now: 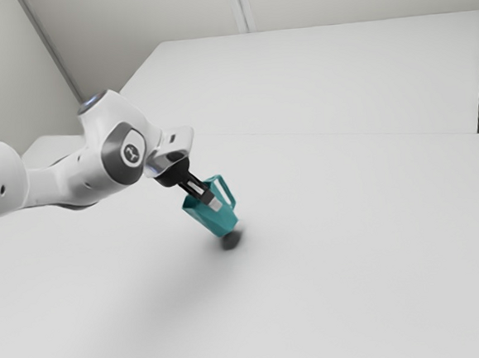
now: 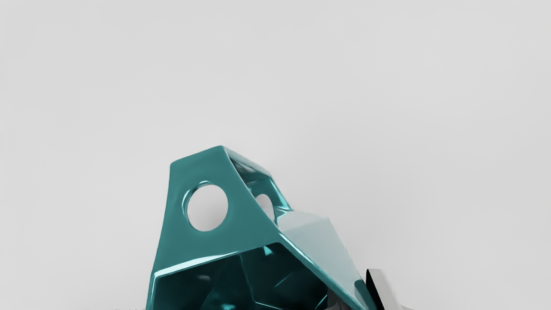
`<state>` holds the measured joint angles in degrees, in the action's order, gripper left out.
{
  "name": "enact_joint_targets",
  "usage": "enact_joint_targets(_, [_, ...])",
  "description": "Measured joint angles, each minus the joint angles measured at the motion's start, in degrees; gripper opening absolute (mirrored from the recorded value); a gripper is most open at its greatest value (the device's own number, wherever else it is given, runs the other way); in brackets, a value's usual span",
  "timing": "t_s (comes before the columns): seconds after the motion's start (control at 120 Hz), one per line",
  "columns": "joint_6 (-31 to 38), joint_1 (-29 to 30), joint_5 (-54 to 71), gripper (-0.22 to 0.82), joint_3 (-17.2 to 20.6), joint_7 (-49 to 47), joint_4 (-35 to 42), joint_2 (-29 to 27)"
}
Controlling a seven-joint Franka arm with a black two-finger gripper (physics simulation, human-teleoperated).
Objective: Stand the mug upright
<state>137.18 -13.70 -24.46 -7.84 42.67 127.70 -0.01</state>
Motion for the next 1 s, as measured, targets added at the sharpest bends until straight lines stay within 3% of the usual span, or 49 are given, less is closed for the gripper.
enact_joint_targets(0.475, [0.29,-0.28,10.33,-0.18,-2.7,-11.27,-1.37,2.99])
enact_joint_targets(1.0, [-0.06,-0.43,14.37,-0.18,-4.78,-17.37,-3.48,5.34])
